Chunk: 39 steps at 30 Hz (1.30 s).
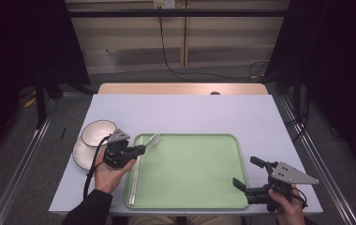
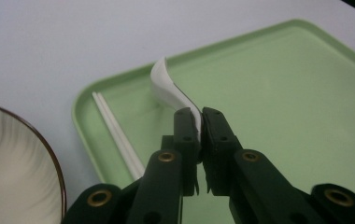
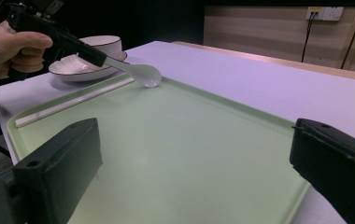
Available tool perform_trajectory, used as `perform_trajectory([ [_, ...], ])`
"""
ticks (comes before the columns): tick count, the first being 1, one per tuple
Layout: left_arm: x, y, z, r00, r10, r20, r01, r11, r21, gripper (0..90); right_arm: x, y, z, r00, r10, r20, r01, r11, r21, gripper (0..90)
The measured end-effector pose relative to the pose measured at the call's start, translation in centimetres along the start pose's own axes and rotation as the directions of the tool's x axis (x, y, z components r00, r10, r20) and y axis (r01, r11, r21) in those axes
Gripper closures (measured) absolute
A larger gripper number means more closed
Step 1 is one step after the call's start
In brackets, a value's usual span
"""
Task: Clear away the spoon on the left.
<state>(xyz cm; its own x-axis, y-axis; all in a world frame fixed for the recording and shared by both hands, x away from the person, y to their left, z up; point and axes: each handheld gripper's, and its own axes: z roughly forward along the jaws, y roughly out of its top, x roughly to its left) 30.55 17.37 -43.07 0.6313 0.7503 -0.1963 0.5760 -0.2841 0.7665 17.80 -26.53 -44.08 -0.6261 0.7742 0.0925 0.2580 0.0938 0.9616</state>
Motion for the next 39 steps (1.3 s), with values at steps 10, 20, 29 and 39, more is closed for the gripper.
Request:
perform_trajectory([
  [10,0.0,-1.5,0.8,1.0000,0.007,-0.007,-0.006,0.9979,0.064,85.3,0.0,0.0,0.1,1.0000,0.000,0.003,0.000,1.000,0.003,2.0],
  [20,-0.2,-2.7,1.8,1.0000,-0.005,0.004,0.005,0.9942,0.108,85.2,0.0,0.0,0.1,1.0000,0.002,-0.003,-0.002,1.000,0.003,2.0],
  [29,-0.1,-3.1,2.6,0.9999,-0.013,-0.003,0.013,0.9897,0.143,84.5,0.0,0.0,0.1,1.0000,0.004,-0.005,-0.004,1.000,0.001,2.0],
  [39,-0.3,-3.2,2.7,1.0000,0.004,0.006,-0.005,0.9894,0.145,78.5,0.0,0.0,0.0,1.0000,0.003,-0.007,-0.003,1.000,0.002,2.0],
])
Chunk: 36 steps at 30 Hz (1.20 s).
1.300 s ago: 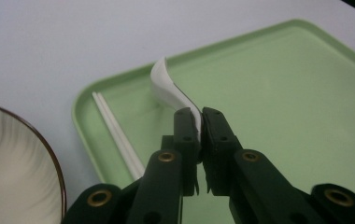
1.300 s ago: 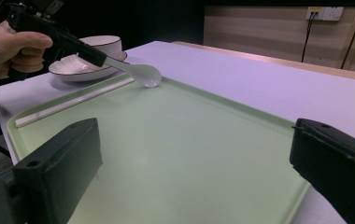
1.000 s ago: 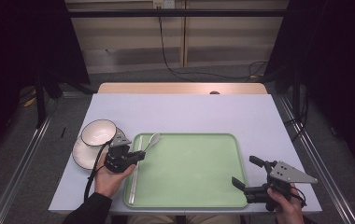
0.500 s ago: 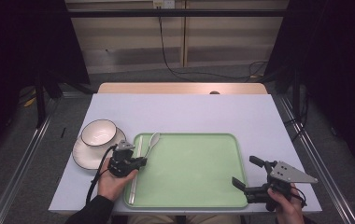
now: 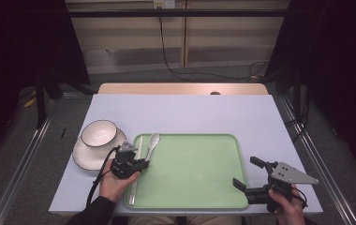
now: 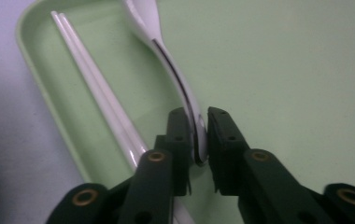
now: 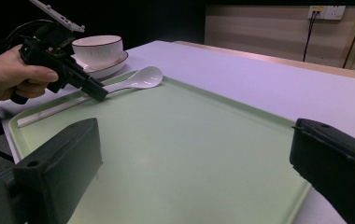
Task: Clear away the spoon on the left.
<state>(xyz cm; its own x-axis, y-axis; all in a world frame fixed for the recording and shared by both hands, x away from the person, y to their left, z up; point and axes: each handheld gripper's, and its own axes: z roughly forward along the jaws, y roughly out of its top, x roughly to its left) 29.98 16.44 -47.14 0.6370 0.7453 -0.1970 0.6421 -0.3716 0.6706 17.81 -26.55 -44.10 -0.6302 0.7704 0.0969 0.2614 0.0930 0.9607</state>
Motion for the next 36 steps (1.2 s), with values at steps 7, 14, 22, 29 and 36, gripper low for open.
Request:
perform_trajectory([
  [7,0.4,0.1,-0.1,0.9999,-0.015,0.007,0.015,0.9999,0.006,71.5,0.0,0.0,-0.1,1.0000,-0.001,0.005,0.001,1.000,-0.005,2.0],
  [14,0.3,0.1,-0.1,0.9996,-0.012,0.027,0.012,0.9999,0.005,65.3,0.0,0.0,-0.1,1.0000,0.001,0.003,-0.001,1.000,-0.003,2.1],
  [22,0.3,0.1,-0.1,0.9995,-0.006,0.030,0.006,1.0000,-0.002,60.8,-0.1,0.0,-0.1,1.0000,-0.005,0.002,0.005,1.000,-0.004,2.0],
  [29,-0.5,0.3,-1.2,0.9990,0.035,0.028,-0.032,0.9967,-0.074,52.7,-0.1,0.0,-0.1,1.0000,-0.005,0.003,0.005,1.000,-0.008,2.1],
  [36,-0.1,0.5,-2.1,0.9993,0.038,-0.007,-0.038,0.9911,-0.128,41.4,-0.1,0.0,-0.1,1.0000,-0.005,0.004,0.005,1.000,-0.007,2.0],
])
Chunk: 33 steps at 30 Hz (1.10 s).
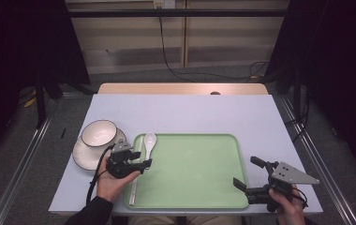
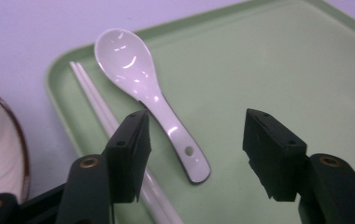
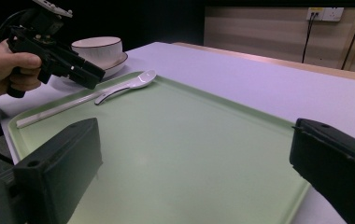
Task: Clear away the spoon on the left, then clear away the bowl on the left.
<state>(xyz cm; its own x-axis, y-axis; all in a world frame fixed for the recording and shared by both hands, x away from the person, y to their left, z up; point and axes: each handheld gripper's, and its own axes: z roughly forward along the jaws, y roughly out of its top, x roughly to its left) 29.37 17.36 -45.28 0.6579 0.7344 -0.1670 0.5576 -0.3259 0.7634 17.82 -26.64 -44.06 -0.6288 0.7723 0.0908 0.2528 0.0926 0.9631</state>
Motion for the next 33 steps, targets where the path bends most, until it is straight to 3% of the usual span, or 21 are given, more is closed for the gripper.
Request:
perform_trajectory([
  [4,0.2,-0.1,-0.6,0.9991,0.029,-0.030,-0.029,0.9996,-0.007,32.2,0.0,0.0,0.2,1.0000,0.007,0.001,-0.007,1.000,0.003,2.1],
  [8,0.6,-0.1,-1.4,0.9984,0.035,-0.044,-0.037,0.9980,-0.052,24.9,0.0,0.1,0.1,1.0000,0.000,0.005,0.000,1.000,0.004,2.1],
  [14,2.1,0.0,-2.1,0.9985,-0.022,-0.051,0.019,0.9976,-0.067,14.7,0.0,0.0,0.2,1.0000,0.007,0.005,-0.007,1.000,0.004,2.1],
  [24,3.3,0.2,-3.5,0.9938,-0.042,-0.103,0.030,0.9930,-0.114,13.8,0.0,0.0,0.2,0.9999,0.007,0.007,-0.008,1.000,0.002,2.1],
  [26,3.5,0.2,-3.6,0.9898,-0.051,-0.133,0.034,0.9914,-0.127,13.5,0.0,0.0,0.2,1.0000,0.005,0.006,-0.005,1.000,0.000,2.1],
  [29,4.1,0.2,-3.8,0.9907,-0.051,-0.126,0.037,0.9935,-0.108,10.4,0.0,0.1,0.1,1.0000,0.001,0.003,-0.001,1.000,0.006,2.1],
  [33,4.4,0.2,-4.5,0.9878,-0.064,-0.142,0.044,0.9897,-0.136,10.2,0.0,0.0,0.2,1.0000,0.006,0.006,-0.006,1.000,0.005,2.1],
])
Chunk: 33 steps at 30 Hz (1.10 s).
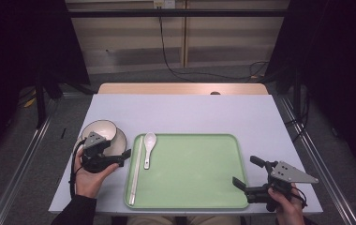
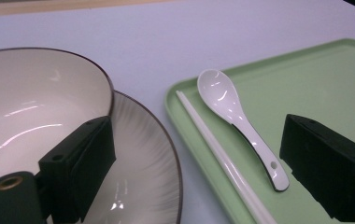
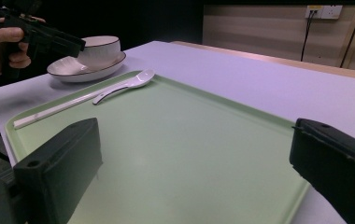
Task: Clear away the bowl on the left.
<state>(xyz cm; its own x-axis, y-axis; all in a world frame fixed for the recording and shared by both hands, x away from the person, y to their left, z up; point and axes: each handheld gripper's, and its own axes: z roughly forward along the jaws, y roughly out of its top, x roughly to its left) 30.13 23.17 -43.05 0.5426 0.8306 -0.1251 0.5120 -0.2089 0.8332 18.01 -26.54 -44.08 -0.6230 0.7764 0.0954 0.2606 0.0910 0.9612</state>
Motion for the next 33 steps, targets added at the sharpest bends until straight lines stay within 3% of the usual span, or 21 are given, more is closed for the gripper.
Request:
perform_trajectory([
  [6,1.3,0.7,-1.2,0.9994,-0.027,-0.021,0.027,0.9996,-0.004,9.7,0.2,0.1,0.2,1.0000,-0.009,-0.004,0.009,1.000,0.002,2.1],
  [9,1.8,1.2,-2.0,0.9974,-0.027,-0.067,0.025,0.9992,-0.031,9.5,0.1,0.0,0.2,1.0000,-0.003,-0.005,0.003,1.000,0.002,2.1],
  [10,2.1,1.3,-2.2,0.9972,-0.041,-0.062,0.039,0.9986,-0.034,9.1,0.0,0.0,0.1,1.0000,-0.001,-0.005,0.001,1.000,-0.001,2.1],
  [16,4.6,2.0,-3.4,0.9897,-0.065,-0.128,0.063,0.9979,-0.016,10.8,0.1,0.0,0.1,1.0000,0.001,-0.009,-0.001,1.000,0.001,2.1],
  [18,5.8,1.9,-3.4,0.9795,-0.081,-0.184,0.079,0.9967,-0.021,13.3,0.1,0.0,0.1,1.0000,0.001,-0.008,-0.001,1.000,0.002,2.1],
  [19,6.2,1.8,-3.5,0.9771,-0.070,-0.201,0.069,0.9976,-0.009,13.6,0.1,0.0,0.2,1.0000,0.000,-0.007,0.000,1.000,0.000,2.1],
  [23,7.8,1.7,-3.2,0.9588,-0.102,-0.265,0.106,0.9943,0.001,14.5,0.0,0.0,0.2,1.0000,-0.004,-0.008,0.004,1.000,0.002,2.1],
  [24,8.0,1.7,-3.2,0.9596,-0.102,-0.262,0.106,0.9944,0.002,15.5,0.1,0.0,0.2,1.0000,-0.001,-0.008,0.001,1.000,-0.001,2.1],
  [27,8.7,1.6,-2.6,0.9473,-0.101,-0.304,0.111,0.9937,0.014,18.2,0.0,0.0,0.1,1.0000,0.003,-0.009,-0.003,1.000,-0.003,2.1],
  [29,9.2,1.5,-2.2,0.9448,-0.121,-0.305,0.138,0.9899,0.034,21.0,0.1,0.0,0.1,1.0000,0.001,-0.008,-0.001,1.000,-0.001,2.1],
  [30,9.1,1.5,-1.9,0.9393,-0.109,-0.325,0.133,0.9897,0.053,21.5,0.1,0.0,0.1,0.9999,0.000,-0.012,0.000,1.000,-0.001,2.1],
  [32,9.2,1.4,-1.6,0.9395,-0.091,-0.330,0.118,0.9910,0.063,23.0,0.0,0.0,0.1,0.9999,0.001,-0.013,-0.001,1.000,-0.003,2.1],
  [33,9.2,1.4,-1.3,0.9325,-0.086,-0.351,0.124,0.9887,0.085,23.5,0.0,0.0,0.0,0.9999,-0.001,-0.011,0.001,1.000,-0.001,2.1],
])
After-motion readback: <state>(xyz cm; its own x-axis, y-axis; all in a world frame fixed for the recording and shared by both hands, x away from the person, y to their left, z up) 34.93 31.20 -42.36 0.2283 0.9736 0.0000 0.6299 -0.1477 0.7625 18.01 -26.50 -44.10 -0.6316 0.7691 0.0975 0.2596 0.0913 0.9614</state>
